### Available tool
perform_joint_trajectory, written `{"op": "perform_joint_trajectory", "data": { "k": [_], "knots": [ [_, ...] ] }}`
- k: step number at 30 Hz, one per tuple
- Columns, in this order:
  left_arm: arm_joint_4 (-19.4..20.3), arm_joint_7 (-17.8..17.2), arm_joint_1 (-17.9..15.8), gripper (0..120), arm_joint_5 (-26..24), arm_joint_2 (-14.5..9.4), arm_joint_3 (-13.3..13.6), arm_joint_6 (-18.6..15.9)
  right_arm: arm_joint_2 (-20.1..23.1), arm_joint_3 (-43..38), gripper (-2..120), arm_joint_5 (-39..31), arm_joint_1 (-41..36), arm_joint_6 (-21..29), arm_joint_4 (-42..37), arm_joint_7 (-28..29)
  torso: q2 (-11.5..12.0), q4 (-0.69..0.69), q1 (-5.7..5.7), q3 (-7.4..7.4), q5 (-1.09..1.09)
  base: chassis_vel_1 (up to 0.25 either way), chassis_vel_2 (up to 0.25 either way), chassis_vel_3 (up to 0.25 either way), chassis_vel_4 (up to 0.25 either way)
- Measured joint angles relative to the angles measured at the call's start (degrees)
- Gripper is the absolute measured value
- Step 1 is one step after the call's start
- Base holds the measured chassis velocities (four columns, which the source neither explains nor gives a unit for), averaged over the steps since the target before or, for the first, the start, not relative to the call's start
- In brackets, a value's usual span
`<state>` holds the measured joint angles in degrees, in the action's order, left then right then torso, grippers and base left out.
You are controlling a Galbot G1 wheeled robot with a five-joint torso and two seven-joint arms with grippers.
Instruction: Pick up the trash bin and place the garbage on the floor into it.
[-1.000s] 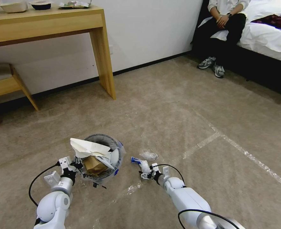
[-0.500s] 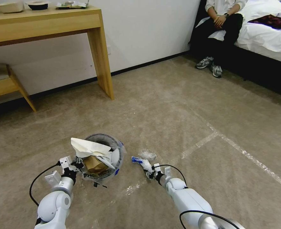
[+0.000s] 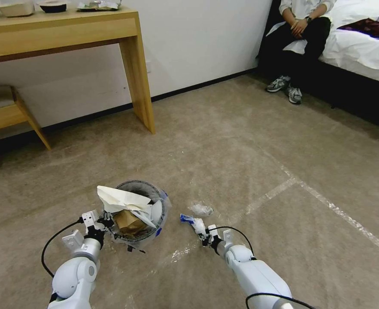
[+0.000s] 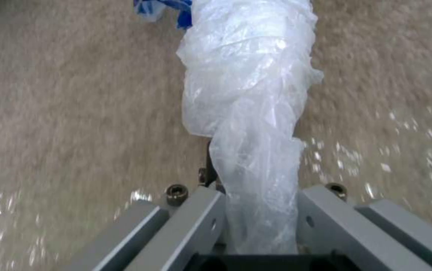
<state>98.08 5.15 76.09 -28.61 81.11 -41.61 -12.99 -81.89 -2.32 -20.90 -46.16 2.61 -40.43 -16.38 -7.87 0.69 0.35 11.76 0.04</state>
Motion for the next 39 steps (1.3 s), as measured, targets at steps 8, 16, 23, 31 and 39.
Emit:
{"op": "perform_joint_trajectory", "data": {
  "k": [8,16,23,31,39],
  "knots": [
    [0.4,0.0,-0.5,1,-0.1,-0.4,0.7,0.0,3.7,-0.8,0,-0.9,-4.8,1.7,-12.5,2.3,0.0,0.03,0.0,-0.02,-0.03,0.0,0.0,0.0,0.0],
    [1.2,0.0,-0.1,1,0.0,-0.8,1.8,-0.1,6.7,-1.6,0,-2.4,-7.3,2.2,-22.2,3.6,0.0,0.04,0.0,-0.03,-0.04,0.0,0.0,0.0,0.0],
    [2.2,0.3,1.1,1,1.0,-0.7,3.8,-0.1,10.8,-2.9,0,-4.1,-9.7,2.5,-34.7,4.4,0.0,0.04,-0.01,-0.04,-0.04,0.0,0.0,0.0,0.0],
    [3.2,0.4,1.5,1,1.8,-0.9,5.9,-0.4,15.1,-3.3,0,-5.8,-11.2,2.2,-43.7,4.7,0.0,0.05,-0.01,-0.04,-0.03,0.0,0.0,0.0,0.0],
    [3.3,0.5,1.7,1,2.2,-1.9,8.4,-0.7,19.6,-3.3,0,-9.7,-11.9,1.2,-55.8,4.2,0.0,0.04,-0.01,-0.04,-0.04,0.0,0.0,0.0,0.0]
  ]
}}
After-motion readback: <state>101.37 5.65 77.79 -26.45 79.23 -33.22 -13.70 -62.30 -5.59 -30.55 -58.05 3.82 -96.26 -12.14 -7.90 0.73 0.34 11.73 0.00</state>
